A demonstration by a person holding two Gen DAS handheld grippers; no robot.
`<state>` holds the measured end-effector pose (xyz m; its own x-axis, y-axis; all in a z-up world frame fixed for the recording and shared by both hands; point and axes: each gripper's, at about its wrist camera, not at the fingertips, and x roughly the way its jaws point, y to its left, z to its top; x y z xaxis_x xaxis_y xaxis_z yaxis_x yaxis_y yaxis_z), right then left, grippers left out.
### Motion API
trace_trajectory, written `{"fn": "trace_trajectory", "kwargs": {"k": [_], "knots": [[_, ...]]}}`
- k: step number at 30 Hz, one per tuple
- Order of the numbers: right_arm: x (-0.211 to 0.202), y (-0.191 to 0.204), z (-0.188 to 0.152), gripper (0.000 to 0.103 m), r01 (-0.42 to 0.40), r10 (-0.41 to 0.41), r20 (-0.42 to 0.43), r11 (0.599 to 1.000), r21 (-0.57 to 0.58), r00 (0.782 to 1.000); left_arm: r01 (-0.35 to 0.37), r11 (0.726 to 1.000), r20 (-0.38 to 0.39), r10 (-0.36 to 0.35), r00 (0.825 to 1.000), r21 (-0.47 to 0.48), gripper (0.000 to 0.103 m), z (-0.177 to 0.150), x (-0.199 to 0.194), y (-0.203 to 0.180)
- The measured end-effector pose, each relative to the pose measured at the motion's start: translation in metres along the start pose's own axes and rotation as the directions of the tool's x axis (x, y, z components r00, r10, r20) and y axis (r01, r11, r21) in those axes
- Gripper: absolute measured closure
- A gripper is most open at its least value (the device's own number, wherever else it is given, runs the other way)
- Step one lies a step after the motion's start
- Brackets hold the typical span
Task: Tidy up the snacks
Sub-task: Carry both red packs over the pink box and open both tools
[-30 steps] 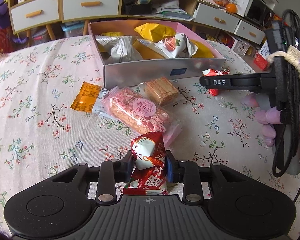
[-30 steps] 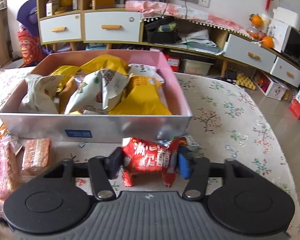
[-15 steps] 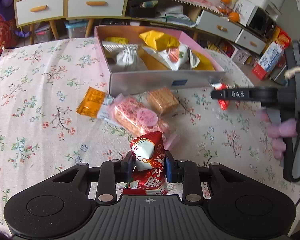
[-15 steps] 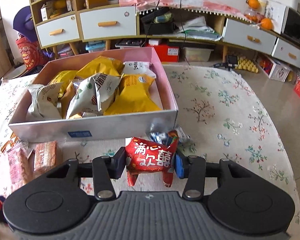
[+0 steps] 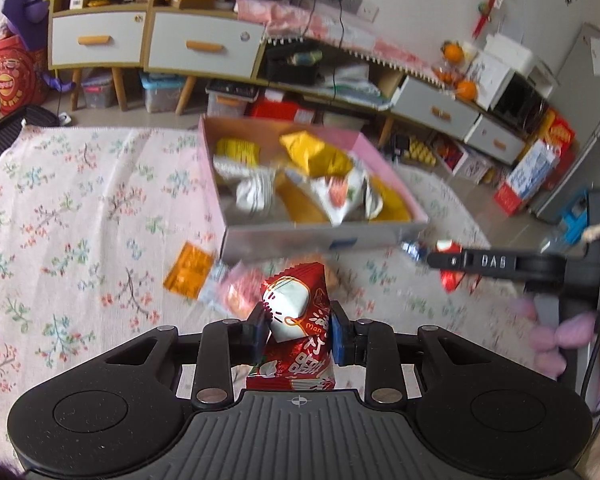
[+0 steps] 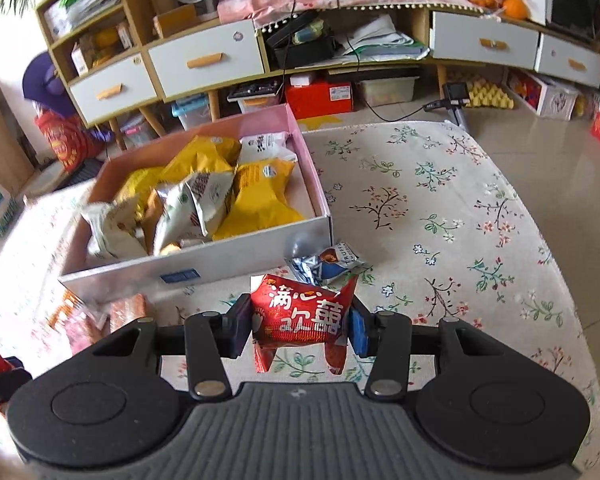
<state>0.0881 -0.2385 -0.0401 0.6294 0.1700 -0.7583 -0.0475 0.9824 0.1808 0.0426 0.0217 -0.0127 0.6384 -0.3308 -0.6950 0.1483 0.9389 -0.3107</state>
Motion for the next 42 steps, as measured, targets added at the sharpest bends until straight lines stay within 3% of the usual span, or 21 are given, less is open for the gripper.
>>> {"fn": "trace_trajectory", "kwargs": {"k": [9,17,25,37,41,42], "knots": [[-0.008,0.006,0.013,0.059,-0.114,0.113,0.018,0.988,0.106,0.993,0.004,0.999,0.083,-0.001,0.997,-0.038,0.075,0.037,0.004,-0.009],[0.001,0.019,0.048,0.058,-0.136,0.130,0.060,0.985,0.107,0.990,0.018,1.000,0.120,-0.017,0.993,-0.008,0.075,0.090,0.036,-0.013],[0.034,0.014,0.088,0.058,-0.159,0.147,0.105,0.981,0.111,0.984,-0.011,0.999,0.088,0.007,0.996,0.049,0.075,0.125,0.096,-0.012],[0.078,0.013,0.097,0.057,-0.118,0.113,0.061,0.989,0.089,0.992,-0.063,0.997,0.043,0.062,0.997,0.032,0.074,0.140,0.156,0.002],[0.078,0.012,0.099,0.052,-0.124,0.118,0.067,0.988,0.095,0.991,-0.061,0.997,0.049,0.059,0.997,0.045,0.067,0.141,0.161,0.004],[0.079,0.011,0.100,0.047,-0.128,0.121,0.071,0.987,0.102,0.990,-0.077,0.996,0.053,0.074,0.996,0.047,0.059,0.141,0.162,0.004]]}}
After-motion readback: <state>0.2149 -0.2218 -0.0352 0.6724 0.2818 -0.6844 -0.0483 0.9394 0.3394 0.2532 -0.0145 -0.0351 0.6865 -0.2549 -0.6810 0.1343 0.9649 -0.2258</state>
